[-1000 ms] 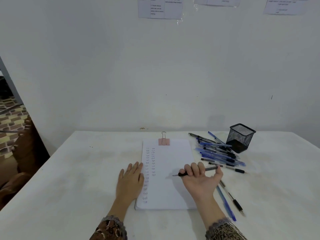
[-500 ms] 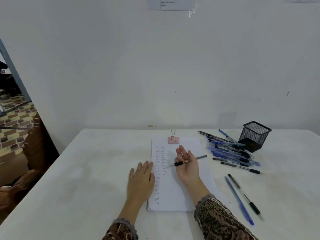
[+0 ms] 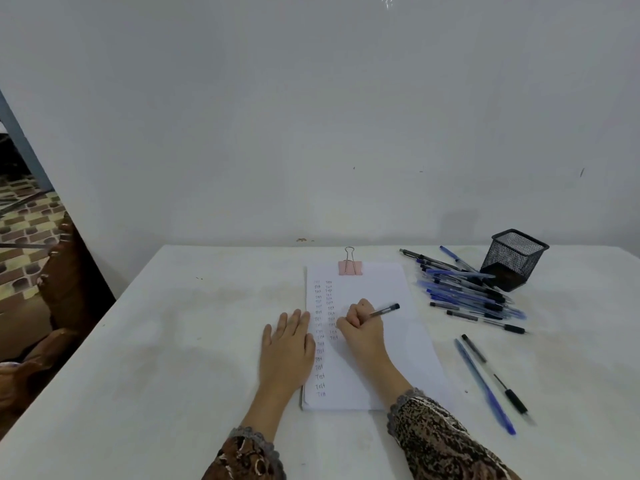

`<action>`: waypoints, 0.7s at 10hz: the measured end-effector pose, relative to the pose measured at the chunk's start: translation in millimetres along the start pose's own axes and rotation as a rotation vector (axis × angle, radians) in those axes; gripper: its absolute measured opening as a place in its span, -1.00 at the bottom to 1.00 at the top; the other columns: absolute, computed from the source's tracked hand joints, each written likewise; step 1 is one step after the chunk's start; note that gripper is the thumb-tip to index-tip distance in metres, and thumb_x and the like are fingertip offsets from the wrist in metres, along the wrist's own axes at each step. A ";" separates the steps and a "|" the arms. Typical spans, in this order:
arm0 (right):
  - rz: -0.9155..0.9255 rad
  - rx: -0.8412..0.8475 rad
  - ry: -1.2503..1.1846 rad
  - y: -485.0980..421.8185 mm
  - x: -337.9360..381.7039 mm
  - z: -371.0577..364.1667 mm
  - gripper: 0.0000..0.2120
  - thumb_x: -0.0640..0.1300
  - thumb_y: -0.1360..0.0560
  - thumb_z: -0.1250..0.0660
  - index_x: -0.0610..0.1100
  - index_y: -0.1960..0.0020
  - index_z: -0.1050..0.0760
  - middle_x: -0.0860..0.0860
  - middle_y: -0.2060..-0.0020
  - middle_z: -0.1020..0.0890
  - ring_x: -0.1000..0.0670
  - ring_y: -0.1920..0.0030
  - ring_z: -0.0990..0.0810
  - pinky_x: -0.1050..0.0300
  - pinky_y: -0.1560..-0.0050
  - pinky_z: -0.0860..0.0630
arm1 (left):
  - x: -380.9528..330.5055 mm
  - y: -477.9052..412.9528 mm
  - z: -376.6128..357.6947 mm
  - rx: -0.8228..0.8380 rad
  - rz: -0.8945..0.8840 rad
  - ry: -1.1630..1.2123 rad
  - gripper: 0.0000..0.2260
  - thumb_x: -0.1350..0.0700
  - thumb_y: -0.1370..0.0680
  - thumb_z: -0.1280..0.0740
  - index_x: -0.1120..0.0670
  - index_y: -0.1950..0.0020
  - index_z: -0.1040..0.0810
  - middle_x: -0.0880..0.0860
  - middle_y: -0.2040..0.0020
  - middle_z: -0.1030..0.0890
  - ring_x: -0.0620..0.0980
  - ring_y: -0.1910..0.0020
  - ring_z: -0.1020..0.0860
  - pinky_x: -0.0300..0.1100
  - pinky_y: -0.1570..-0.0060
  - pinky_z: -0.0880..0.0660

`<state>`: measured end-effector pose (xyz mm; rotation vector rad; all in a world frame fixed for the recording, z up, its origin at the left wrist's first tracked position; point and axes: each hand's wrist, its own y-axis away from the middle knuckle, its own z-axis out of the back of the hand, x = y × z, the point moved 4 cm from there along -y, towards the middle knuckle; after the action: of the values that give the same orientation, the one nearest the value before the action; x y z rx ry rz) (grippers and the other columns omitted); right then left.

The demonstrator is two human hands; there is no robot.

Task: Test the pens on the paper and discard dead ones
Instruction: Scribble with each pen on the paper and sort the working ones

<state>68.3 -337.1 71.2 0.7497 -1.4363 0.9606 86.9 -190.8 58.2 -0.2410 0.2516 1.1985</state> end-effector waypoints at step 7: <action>0.067 0.102 0.196 8.3 10.1 -11.9 -0.54 -0.45 -0.30 -0.25 -0.05 0.50 -0.08 0.09 0.52 -0.19 0.13 0.46 -0.15 0.39 0.26 -0.29 | 1.7 -1.2 -3.1 0.005 -0.003 0.019 -0.56 0.00 -0.64 0.10 -0.03 -0.53 0.05 -0.08 -0.54 0.04 -0.07 -0.51 0.10 -0.03 -0.46 0.16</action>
<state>65.4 -321.9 79.7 0.6651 -1.2548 1.1345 88.3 -190.8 54.8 -0.2485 0.2702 1.1932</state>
